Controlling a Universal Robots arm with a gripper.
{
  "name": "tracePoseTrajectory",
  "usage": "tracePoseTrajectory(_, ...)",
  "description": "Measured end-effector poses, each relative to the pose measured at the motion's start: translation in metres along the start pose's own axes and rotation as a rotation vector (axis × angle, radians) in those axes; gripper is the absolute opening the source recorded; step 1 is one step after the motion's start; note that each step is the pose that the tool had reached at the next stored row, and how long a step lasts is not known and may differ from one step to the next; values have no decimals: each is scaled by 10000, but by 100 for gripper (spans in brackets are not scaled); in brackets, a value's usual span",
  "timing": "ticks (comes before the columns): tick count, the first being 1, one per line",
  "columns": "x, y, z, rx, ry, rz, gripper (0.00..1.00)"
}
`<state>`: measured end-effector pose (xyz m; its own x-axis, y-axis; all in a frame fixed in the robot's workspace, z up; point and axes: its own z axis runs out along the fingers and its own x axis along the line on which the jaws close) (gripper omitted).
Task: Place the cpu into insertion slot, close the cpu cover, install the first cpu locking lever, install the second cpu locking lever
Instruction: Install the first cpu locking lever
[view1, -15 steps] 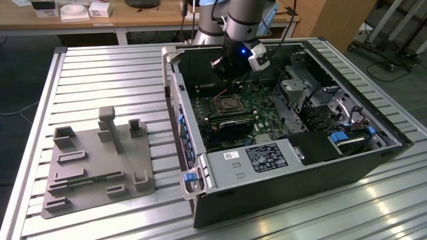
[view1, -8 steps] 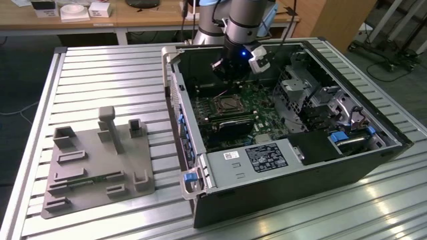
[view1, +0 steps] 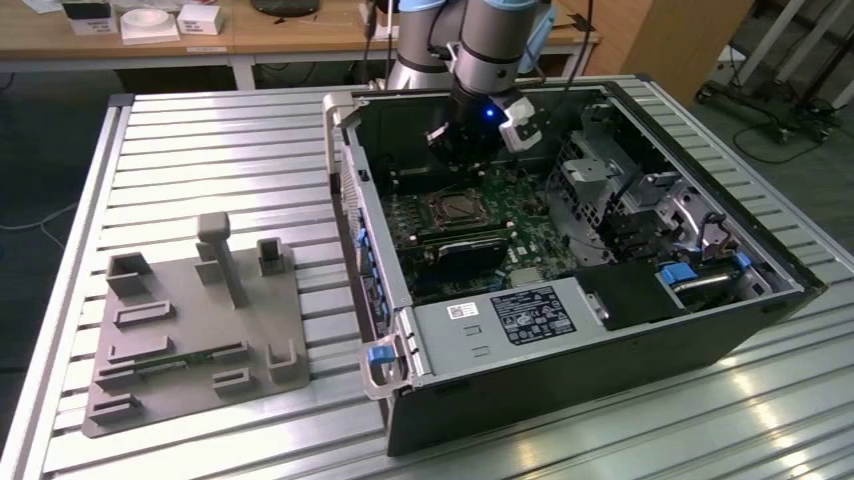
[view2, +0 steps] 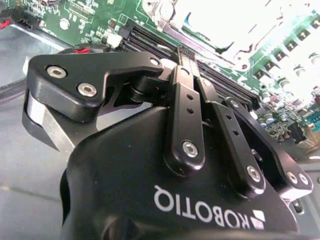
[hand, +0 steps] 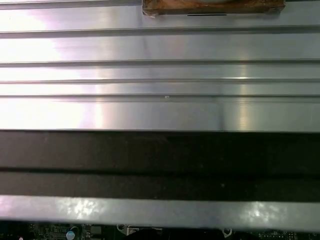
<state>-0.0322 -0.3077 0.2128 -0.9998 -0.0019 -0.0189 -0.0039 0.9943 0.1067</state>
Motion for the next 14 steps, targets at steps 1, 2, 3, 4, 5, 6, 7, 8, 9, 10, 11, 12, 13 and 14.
tracePoseTrajectory(1,-3,-1,14,0,0,0,10)
tracePoseTrajectory(2,-7,-2,28,-1,-1,0,10)
tracePoseTrajectory(3,-10,-3,41,-1,-1,0,10)
tracePoseTrajectory(4,-11,-4,53,-1,0,0,10)
tracePoseTrajectory(5,-13,-5,63,-1,0,1,10)
tracePoseTrajectory(6,-13,-5,72,0,0,1,10)
tracePoseTrajectory(7,-13,-5,79,0,0,1,10)
tracePoseTrajectory(8,-13,-6,82,1,0,1,10)
tracePoseTrajectory(9,-13,-6,82,2,1,1,10)
tracePoseTrajectory(10,-13,-6,82,3,1,0,10)
tracePoseTrajectory(11,-13,-5,84,0,0,0,10)
tracePoseTrajectory(12,-13,-5,84,-1,0,0,10)
tracePoseTrajectory(13,-13,-6,84,0,0,0,10)
tracePoseTrajectory(14,-13,-5,85,-1,0,0,10)
